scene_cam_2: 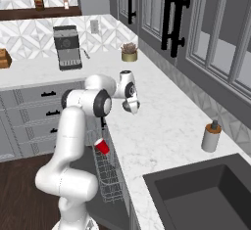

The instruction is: Pick up the cup and bowl from the counter, place them in the dishwasher, and close the dishwasher door.

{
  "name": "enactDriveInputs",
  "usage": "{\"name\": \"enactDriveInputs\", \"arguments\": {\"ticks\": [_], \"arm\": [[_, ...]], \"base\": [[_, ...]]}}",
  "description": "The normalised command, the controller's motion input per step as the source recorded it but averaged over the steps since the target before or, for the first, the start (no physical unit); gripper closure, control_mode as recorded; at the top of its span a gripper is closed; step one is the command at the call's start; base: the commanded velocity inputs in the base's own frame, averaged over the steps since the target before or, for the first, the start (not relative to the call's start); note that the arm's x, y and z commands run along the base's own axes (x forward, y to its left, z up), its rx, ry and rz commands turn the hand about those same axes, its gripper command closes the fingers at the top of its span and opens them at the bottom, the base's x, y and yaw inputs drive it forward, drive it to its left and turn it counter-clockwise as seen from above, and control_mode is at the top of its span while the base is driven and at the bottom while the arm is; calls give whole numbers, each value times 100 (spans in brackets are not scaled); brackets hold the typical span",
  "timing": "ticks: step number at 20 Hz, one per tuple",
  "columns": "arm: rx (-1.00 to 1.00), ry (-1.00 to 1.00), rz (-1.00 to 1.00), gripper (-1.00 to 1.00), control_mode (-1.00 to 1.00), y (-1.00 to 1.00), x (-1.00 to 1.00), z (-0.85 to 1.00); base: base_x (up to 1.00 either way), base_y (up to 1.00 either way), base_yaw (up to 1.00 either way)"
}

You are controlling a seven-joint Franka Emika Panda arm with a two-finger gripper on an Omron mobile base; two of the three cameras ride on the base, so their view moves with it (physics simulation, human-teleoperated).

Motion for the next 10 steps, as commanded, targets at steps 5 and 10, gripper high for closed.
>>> {"name": "enactDriveInputs", "arguments": {"ticks": [5,10], "arm": [[0,-1,0,100,-100,16,-95,0],[-2,-5,0,100,-100,45,-100,0]], "base": [[0,0,0],[0,0,0]]}}
